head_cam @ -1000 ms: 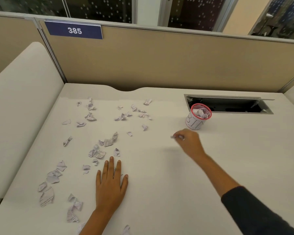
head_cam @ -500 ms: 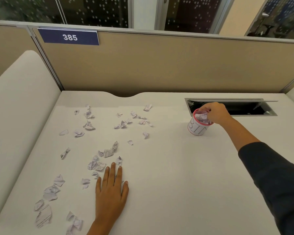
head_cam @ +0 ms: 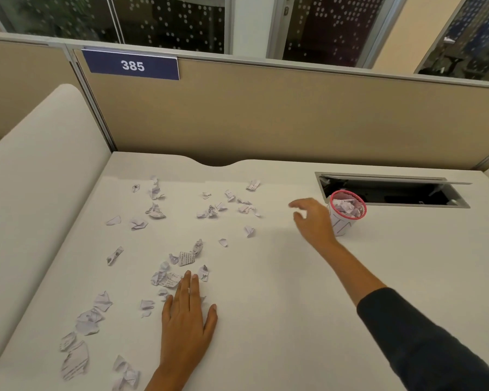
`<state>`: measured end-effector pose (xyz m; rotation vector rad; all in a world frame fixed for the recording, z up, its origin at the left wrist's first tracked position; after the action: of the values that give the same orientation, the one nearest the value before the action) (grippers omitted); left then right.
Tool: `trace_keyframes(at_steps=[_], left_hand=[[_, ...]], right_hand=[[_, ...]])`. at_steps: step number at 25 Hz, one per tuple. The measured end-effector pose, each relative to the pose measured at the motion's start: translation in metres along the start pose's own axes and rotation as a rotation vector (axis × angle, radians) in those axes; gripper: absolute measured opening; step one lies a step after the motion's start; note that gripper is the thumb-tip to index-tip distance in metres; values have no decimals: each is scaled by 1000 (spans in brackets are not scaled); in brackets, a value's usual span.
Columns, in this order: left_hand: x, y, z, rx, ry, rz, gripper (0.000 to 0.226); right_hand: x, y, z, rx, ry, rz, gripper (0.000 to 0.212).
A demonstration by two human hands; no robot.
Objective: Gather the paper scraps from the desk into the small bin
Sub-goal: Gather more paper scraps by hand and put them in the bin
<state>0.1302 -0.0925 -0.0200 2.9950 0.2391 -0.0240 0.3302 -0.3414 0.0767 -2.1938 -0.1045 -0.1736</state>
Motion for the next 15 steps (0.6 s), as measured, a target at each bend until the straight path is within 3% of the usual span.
trace_keyframes(at_steps=[3, 7, 10, 15], left_hand=[[13, -2, -4, 13, 15, 4, 72], [23, -2, -6, 73, -14, 7, 66], [25, -2, -4, 106, -32, 2, 62], [29, -3, 1, 117, -9, 0, 70]], right_hand=[[-6, 6, 45, 31, -146, 77, 32], [6, 14, 89, 49, -303, 235, 66], [33, 19, 108, -35, -240, 266, 76], [87, 31, 118, -122, -191, 285, 74]])
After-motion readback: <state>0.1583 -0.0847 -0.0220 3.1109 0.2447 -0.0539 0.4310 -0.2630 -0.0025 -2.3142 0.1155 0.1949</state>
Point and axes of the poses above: each hand's wrist, its own x-axis towards the middle knuckle, its own z-axis out of the palm, y = z × x, the point moved 1 cm from there along x, towards the middle knuckle, and after that the axes turned 14 degrees about x, right-handed, at the moved point
